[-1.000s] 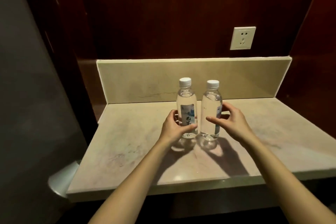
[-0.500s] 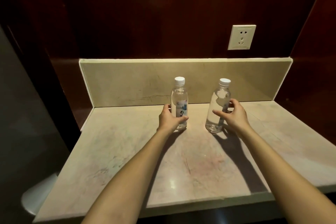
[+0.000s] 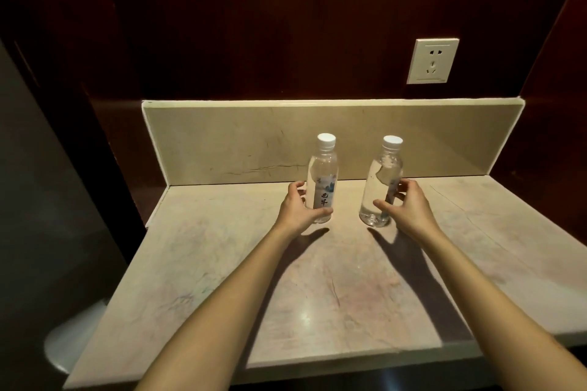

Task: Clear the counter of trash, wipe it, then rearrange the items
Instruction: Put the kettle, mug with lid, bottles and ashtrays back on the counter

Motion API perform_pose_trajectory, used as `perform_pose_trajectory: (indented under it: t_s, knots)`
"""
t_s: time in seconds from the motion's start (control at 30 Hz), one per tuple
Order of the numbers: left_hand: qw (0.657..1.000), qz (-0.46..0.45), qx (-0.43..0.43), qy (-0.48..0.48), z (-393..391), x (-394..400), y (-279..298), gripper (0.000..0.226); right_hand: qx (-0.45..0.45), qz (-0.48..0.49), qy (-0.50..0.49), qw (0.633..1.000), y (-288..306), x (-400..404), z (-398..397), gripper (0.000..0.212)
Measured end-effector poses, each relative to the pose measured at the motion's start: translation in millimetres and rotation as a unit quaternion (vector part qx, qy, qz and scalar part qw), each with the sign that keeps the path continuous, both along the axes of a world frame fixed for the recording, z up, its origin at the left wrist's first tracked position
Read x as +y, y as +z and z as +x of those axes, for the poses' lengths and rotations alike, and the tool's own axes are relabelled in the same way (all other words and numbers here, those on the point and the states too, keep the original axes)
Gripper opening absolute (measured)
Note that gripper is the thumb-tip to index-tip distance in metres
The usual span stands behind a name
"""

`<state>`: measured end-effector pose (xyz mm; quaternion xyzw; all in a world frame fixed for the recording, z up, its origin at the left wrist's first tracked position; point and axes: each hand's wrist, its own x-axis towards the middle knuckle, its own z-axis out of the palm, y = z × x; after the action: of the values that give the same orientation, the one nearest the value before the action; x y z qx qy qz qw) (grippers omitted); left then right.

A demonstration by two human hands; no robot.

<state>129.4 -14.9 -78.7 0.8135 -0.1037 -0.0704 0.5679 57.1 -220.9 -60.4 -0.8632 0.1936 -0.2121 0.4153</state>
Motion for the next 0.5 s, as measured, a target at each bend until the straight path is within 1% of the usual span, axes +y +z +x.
perform_pose_trajectory:
  t_s: [0.03, 0.1, 0.2, 0.3, 0.33, 0.4, 0.5]
  knots:
    - [1.000, -0.014, -0.001, -0.004, -4, 7, 1, 0.090, -0.008, -0.004, -0.009, 1.000, 1, 4, -6, 0.072]
    - [0.999, -0.040, -0.011, -0.006, -18, 27, 3, 0.087, -0.049, 0.008, -0.020, 0.999, 3, 16, -22, 0.071]
    - [0.998, -0.051, -0.032, -0.023, -48, 66, 1, 0.071, -0.117, 0.019, -0.005, 0.993, 5, 48, -51, 0.059]
    - [0.996, -0.057, -0.061, -0.017, -78, 111, 3, 0.054, -0.156, -0.029, 0.047, 0.986, 13, 91, -73, 0.049]
    - [0.996, -0.065, -0.064, -0.008, -90, 129, 5, 0.049, -0.160, -0.047, 0.079, 0.983, 13, 110, -79, 0.045]
    - [0.996, -0.071, -0.058, 0.006, -112, 164, 8, 0.038, -0.138, -0.079, 0.151, 0.976, 12, 148, -90, 0.041]
    - [0.997, -0.030, -0.067, 0.019, -148, 227, 5, 0.028, -0.080, -0.112, 0.248, 0.959, 1, 214, -105, 0.043]
